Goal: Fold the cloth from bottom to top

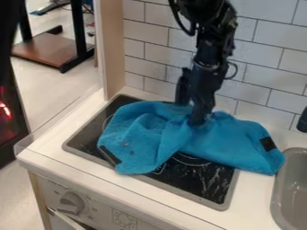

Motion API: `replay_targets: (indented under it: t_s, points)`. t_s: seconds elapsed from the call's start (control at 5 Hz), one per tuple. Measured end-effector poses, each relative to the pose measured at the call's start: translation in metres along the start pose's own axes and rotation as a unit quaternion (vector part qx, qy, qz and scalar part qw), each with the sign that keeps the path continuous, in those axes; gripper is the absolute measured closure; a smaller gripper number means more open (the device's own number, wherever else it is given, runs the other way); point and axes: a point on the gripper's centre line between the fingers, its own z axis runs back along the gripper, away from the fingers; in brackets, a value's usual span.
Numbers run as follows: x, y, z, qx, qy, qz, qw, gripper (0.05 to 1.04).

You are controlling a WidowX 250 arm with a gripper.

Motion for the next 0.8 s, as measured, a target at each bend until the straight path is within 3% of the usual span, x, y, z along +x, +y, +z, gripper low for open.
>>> replay_targets:
  t_s: [0.4,0.8]
  points:
    - [-0.012,0.001,0.047,0.016,-0.030,0.008,0.9994,0.085]
    - [-0.038,0.008,0.068,0.020,-0.039,0.037,0.9983,0.085]
